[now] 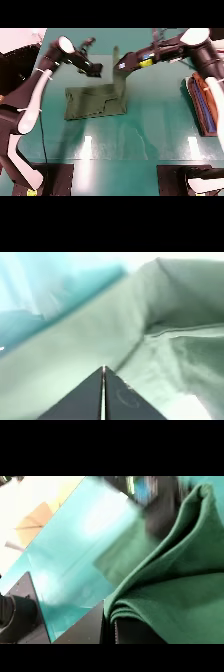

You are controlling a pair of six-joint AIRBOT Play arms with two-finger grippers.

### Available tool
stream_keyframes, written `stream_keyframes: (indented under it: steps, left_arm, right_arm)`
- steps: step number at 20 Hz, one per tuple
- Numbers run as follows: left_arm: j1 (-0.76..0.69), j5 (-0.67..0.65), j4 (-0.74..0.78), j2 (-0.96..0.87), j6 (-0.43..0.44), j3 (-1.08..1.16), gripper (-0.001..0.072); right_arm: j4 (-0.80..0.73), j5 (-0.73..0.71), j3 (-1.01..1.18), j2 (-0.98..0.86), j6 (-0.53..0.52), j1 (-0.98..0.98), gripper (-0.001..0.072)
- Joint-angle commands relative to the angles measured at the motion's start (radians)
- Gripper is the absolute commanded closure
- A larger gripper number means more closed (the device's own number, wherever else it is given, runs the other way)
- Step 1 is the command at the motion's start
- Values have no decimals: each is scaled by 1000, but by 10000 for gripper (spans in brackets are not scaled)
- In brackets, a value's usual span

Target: Fold the shirts.

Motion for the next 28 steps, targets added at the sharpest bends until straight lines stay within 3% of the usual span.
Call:
stream_keyframes:
  steps: [1,4,5,6,7,8,9,11,15,19,21,22,25,28]
  left_arm:
    - [139,-110,119,77,-6,96,680]
    - [251,-124,197,195,-8,92,680]
    - [285,-126,200,231,-7,92,679]
    - [315,-124,200,260,-7,92,679]
    - [342,-123,200,287,-7,92,679]
    - [362,-125,200,307,-7,92,679]
    - [378,-128,200,325,-7,92,679]
    - [394,-128,200,351,-6,84,679]
    - [389,-134,197,364,-6,53,679]
    - [389,-134,178,365,-7,43,679]
    - [389,-131,153,365,-6,43,679]
    - [389,-124,141,365,-6,43,679]
    - [389,-117,120,365,-6,43,679]
    - [389,-118,106,365,-6,43,679]
  right_arm:
    - [8,-95,68,-106,-27,137,698]
    - [28,-179,222,-279,-29,246,696]
    - [27,-179,280,-338,-29,281,665]
    - [27,-188,316,-383,-29,307,470]
    - [21,-198,333,-414,-29,327,225]
    - [21,-200,326,-426,-30,336,113]
    - [18,-177,299,-420,-38,333,118]
    - [-8,-142,219,-377,-43,291,209]
    - [-123,-61,30,-242,6,133,209]
    - [-216,-96,-270,-95,95,-63,208]
    - [-206,-135,-398,-69,152,-143,162]
    - [-173,-152,-443,-74,154,-172,102]
    - [-19,-163,-496,-142,127,-183,105]
    - [25,-163,-417,-248,116,-110,115]
